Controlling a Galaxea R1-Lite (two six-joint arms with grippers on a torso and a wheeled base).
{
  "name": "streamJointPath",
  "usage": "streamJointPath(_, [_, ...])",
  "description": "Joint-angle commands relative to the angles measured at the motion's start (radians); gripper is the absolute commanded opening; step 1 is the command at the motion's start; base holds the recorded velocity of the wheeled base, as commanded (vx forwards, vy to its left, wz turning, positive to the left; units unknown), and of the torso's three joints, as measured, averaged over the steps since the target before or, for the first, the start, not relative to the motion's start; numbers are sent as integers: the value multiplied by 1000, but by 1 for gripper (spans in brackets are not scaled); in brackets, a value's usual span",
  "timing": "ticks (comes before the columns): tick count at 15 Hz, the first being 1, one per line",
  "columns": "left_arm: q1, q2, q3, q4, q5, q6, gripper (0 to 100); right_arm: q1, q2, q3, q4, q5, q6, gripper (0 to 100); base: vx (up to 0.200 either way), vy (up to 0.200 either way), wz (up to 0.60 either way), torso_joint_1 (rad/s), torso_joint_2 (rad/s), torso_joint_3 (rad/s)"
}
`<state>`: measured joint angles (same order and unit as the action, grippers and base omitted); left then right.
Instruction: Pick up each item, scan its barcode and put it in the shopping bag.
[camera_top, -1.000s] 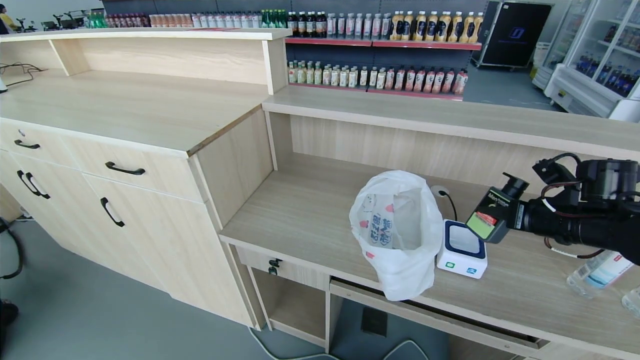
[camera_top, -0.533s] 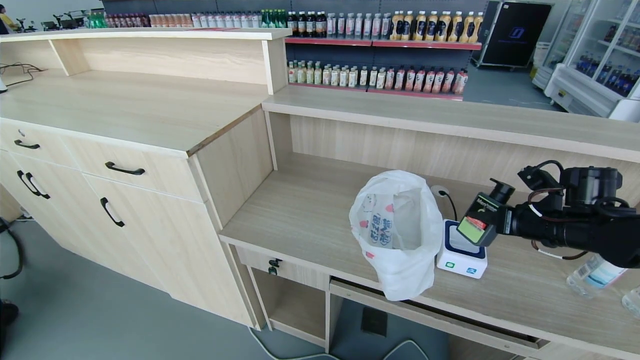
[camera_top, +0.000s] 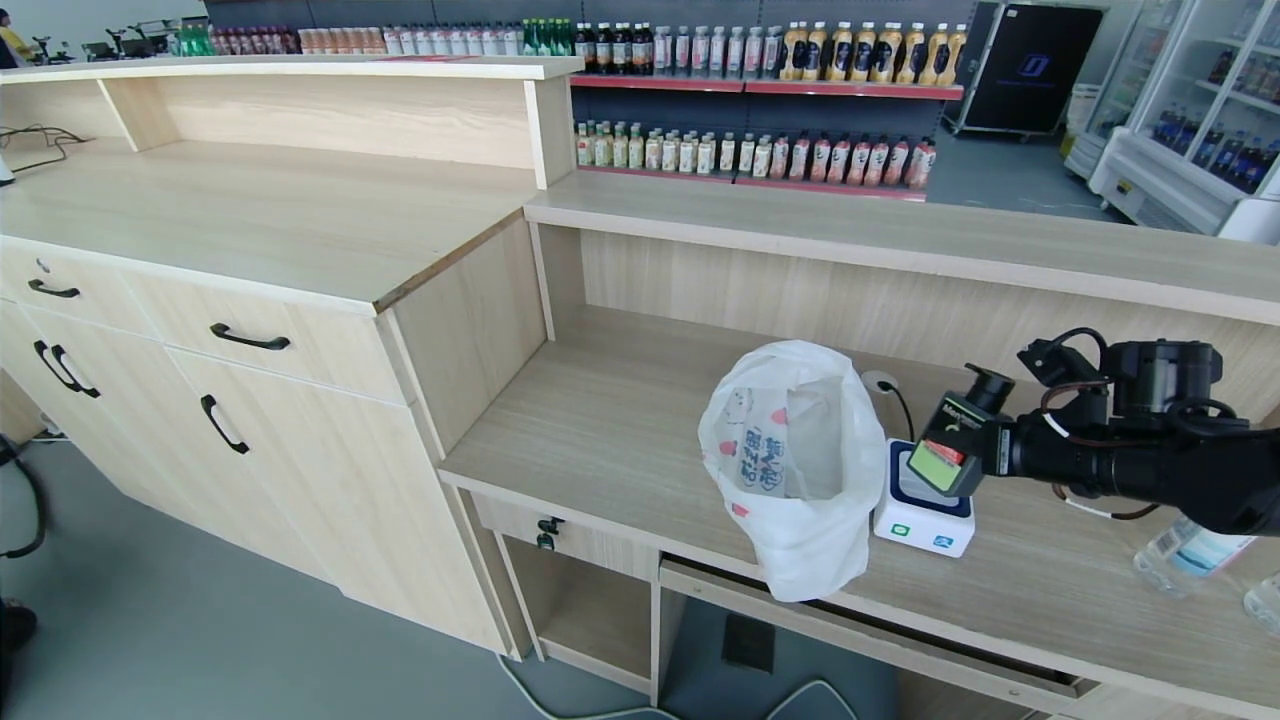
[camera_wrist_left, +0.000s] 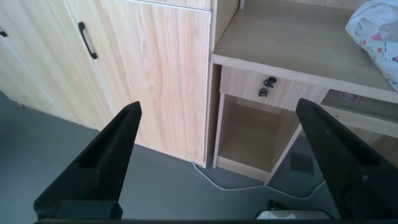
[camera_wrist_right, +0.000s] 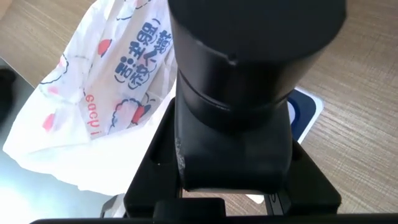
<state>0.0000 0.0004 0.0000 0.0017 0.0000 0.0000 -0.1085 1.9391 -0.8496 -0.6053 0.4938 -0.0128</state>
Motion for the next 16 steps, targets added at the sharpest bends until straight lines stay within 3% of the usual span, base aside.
streamJointPath(1, [0, 0, 0, 0, 0, 0, 100, 1, 6, -6, -1, 2, 0, 0, 0, 0, 0, 0, 0, 0])
streamJointPath(16, [0, 0, 0, 0, 2, 0, 100, 12, 41, -17, -40, 38, 2, 0, 0, 0, 0, 0, 0, 0])
